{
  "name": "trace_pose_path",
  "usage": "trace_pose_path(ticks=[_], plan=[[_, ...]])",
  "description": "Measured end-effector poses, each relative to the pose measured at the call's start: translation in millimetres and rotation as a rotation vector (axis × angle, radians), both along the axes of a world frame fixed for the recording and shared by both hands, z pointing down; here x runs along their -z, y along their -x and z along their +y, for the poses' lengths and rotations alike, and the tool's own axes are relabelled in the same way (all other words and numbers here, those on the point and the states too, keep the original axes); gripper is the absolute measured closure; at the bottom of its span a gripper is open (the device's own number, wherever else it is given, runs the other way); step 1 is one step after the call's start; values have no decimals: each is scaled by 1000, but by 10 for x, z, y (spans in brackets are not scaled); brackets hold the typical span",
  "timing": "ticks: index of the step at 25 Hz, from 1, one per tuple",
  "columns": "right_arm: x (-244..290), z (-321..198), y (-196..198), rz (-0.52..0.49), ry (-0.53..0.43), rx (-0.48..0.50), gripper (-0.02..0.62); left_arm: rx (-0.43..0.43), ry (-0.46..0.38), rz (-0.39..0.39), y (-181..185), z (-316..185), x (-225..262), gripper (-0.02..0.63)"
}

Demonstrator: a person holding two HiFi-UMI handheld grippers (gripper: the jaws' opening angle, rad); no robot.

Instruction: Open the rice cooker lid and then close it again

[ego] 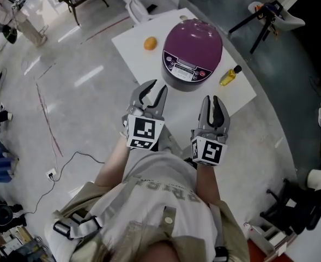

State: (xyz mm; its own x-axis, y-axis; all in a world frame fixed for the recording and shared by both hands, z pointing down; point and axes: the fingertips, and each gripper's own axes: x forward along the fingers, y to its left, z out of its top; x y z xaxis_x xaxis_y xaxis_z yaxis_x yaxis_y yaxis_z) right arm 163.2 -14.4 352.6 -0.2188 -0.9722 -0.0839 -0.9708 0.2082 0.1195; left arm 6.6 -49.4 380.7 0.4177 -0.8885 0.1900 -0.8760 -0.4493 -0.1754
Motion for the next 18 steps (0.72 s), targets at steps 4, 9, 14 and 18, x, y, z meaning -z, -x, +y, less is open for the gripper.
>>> trace_pose_path(ticks=[4,9,14,18], plan=[[-35,82,-22,-1,-5,-14,545,53,6,60,80,51,-23,556],[-33,140,-12,2,-7,-15,558,95,-11,69,179,37,16,597],[37,217,9,10,-25,-18,594,80,-49,93,225,76,144,597],[105,244,44,6,-44,-7,594,42,-65,145,227,121,223,597]])
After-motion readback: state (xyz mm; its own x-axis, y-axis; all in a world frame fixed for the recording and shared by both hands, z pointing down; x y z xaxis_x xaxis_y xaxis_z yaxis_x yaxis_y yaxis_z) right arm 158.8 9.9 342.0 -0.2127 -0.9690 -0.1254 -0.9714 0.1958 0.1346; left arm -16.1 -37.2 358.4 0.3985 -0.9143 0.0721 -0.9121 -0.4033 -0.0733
